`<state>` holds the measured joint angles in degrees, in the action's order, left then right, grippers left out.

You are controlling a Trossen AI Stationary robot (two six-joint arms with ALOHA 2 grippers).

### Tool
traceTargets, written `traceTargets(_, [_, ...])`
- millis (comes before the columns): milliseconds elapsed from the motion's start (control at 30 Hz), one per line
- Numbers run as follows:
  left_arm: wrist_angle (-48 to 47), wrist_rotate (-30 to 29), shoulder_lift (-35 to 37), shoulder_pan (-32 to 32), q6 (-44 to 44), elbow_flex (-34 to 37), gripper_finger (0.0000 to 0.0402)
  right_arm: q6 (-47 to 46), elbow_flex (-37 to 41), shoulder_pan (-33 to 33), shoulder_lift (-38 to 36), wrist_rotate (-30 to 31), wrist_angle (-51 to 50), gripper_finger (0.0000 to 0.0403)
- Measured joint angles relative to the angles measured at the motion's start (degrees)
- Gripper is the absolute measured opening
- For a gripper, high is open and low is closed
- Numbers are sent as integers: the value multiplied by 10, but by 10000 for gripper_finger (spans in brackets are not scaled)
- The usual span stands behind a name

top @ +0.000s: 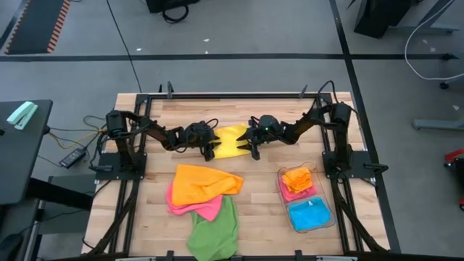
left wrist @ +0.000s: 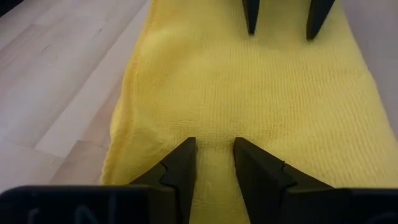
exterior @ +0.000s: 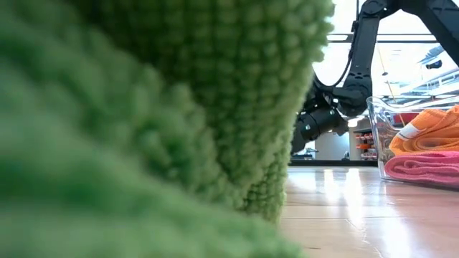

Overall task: Fold microfiber towels
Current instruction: Fold the yellow towel

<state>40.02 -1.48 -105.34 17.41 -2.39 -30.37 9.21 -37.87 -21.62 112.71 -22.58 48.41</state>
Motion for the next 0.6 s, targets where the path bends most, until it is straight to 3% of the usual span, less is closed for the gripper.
traceTargets(233, [-4, 0, 0, 0, 3, 0, 121, 1, -2, 0, 37, -3, 11, 180])
traceTargets(467, [-4, 0, 0, 0, 3, 0, 113, 12, -1, 0, -53, 14, -16, 180])
traceTargets(600, [-3, 0, -1, 0, 3, 0, 117, 23, 1, 0, -58, 18, -25, 180])
